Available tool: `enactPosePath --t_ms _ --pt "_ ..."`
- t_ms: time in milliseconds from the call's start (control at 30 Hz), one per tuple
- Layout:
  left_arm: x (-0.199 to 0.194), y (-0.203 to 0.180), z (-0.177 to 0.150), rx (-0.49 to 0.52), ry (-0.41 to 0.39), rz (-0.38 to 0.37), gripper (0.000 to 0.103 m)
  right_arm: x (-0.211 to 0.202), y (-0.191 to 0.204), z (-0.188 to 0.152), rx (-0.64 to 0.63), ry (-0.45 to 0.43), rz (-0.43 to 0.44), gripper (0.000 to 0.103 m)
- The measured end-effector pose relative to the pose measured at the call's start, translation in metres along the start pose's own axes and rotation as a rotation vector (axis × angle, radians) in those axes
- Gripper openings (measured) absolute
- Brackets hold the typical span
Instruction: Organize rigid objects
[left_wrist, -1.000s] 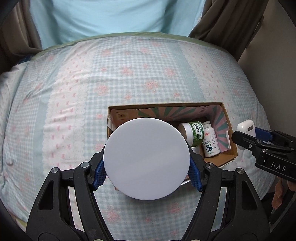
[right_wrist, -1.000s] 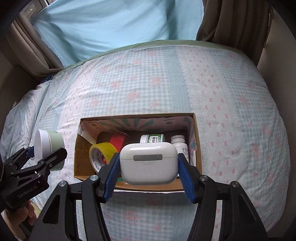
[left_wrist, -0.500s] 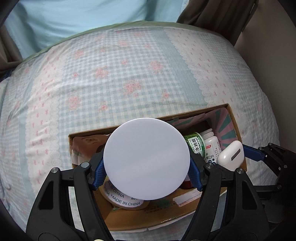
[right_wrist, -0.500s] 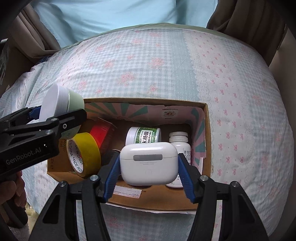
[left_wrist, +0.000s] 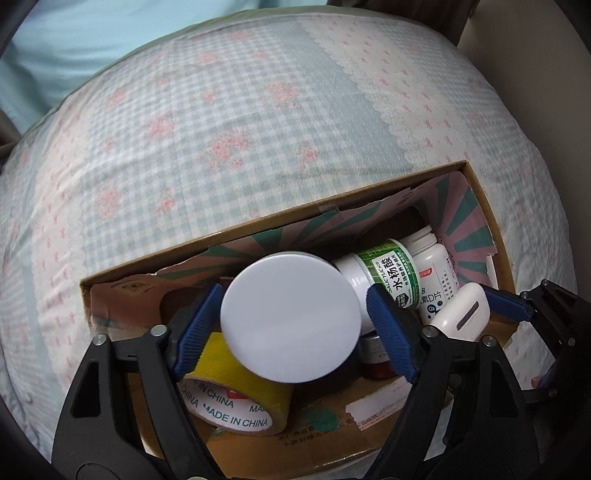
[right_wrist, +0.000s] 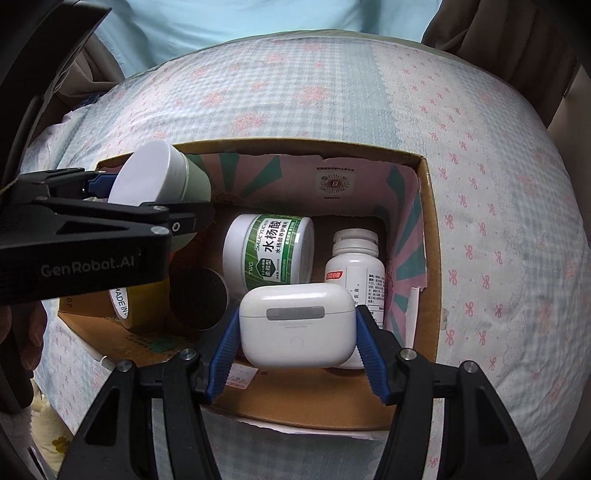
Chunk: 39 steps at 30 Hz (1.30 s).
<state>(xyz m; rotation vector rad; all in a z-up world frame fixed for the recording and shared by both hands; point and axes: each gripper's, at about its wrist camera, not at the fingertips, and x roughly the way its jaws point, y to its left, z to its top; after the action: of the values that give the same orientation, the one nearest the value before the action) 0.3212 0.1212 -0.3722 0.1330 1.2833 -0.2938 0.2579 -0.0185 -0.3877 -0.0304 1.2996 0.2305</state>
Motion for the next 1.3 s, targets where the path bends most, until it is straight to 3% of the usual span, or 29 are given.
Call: enactPosePath --t_ms 33,67,100,400,733,867,1000,1167,1300 --pt "-0.007 0.000 0.001 0.002 -0.019 0.005 0.103 0.001 0.000 -0.001 -0.001 0.006 -0.004 0.082" --pt "-0.014 0.000 0.002 0.003 -0.035 0.014 0.103 0.000 -0.001 -0.002 -0.003 0.014 -0.007 0.097" --pt "-0.018 0.001 0.003 0.004 -0.038 0.026 0.103 -0.002 -0.001 -0.003 -0.005 0.014 -0.007 0.103" --pt "-0.052 0.019 -0.013 -0.042 -0.054 0.059 0.103 -0.039 -0.018 -0.022 0.023 -0.047 -0.025 0.103" --pt "-0.116 0.007 -0.034 -0.092 -0.133 0.103 0.103 -0.085 -0.026 -0.029 0.034 -0.107 0.010 0.103" --pt "-0.178 -0.009 -0.043 -0.106 -0.206 0.128 0.103 -0.133 -0.027 -0.025 0.031 -0.151 0.026 0.103" --pt "-0.261 -0.027 -0.050 -0.123 -0.326 0.127 0.103 -0.207 -0.031 -0.020 0.032 -0.229 0.020 0.103" --pt "-0.370 -0.060 -0.066 -0.115 -0.516 0.146 0.103 -0.314 -0.036 -0.017 0.040 -0.375 -0.008 0.103" --pt "-0.431 -0.081 -0.090 -0.132 -0.649 0.207 0.103 -0.389 -0.034 -0.029 0.057 -0.507 -0.041 0.103"
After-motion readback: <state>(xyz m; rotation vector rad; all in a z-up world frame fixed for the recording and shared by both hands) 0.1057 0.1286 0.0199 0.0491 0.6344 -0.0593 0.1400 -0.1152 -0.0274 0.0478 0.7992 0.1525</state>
